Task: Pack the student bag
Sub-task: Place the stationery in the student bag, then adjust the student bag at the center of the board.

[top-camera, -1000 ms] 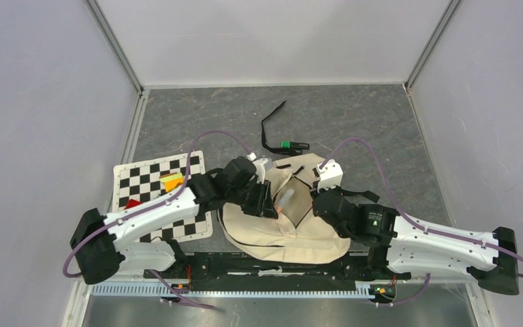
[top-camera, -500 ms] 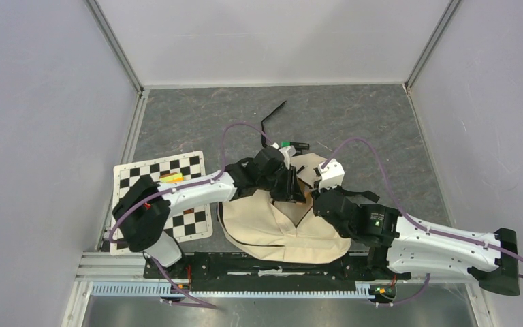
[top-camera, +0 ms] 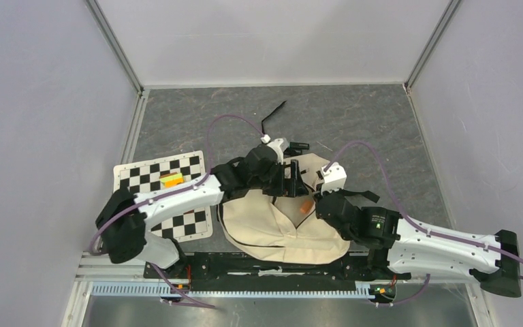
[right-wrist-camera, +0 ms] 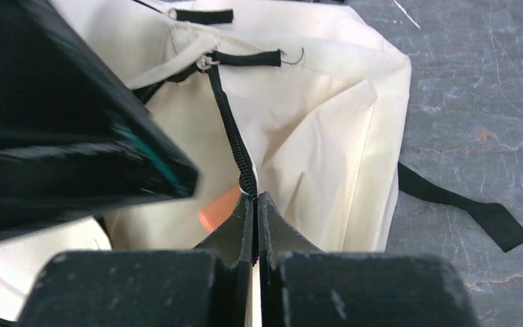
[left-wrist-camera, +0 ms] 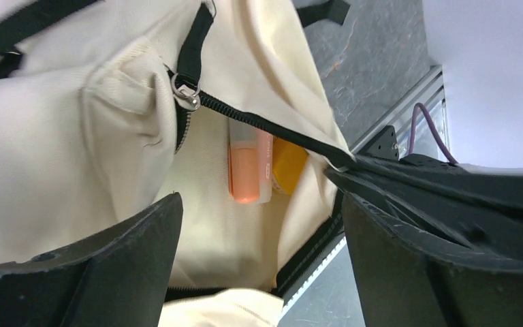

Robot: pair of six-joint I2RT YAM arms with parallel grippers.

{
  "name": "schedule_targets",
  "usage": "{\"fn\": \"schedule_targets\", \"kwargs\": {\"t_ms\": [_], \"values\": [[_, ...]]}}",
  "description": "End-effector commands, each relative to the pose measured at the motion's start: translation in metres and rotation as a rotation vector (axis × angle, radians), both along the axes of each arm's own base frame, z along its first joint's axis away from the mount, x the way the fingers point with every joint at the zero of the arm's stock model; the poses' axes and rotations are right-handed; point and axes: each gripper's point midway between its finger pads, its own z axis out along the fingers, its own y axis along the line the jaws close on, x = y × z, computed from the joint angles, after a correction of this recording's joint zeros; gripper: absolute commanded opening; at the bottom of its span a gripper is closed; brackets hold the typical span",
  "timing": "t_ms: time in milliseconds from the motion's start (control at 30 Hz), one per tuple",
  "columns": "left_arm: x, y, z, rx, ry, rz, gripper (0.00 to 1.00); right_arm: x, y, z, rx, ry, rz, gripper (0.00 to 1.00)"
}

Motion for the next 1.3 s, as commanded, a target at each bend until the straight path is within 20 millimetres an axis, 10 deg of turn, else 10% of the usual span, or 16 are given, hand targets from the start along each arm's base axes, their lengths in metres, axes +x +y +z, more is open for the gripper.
{"fn": "schedule_targets", "kwargs": {"t_ms": [0,367,600,833,1267], "values": [[0.012,0.034,0.037,0.043,-0.185,0.053,0.94,-0.005,-0.017,-0.015,-0.012,0.026,-0.040,0.00],[0.035,0.172,0.042,0.373,-0.296,0.369,1.00,0.014,-0.062,0.025,-0.127,-0.119,-0.206,0.00],[0.023,0.193,-0.004,0.480,-0.224,0.384,1.00,0.045,-0.083,0.061,-0.210,-0.178,-0.274,0.00],[0.002,0.110,-0.027,0.091,-0.092,0.216,0.78,0.072,-0.107,0.061,-0.313,-0.177,-0.349,0.00],[-0.041,-0.061,-0.001,-0.142,-0.157,-0.265,0.56,0.143,-0.153,0.080,-0.315,-0.188,-0.456,0.00]]}}
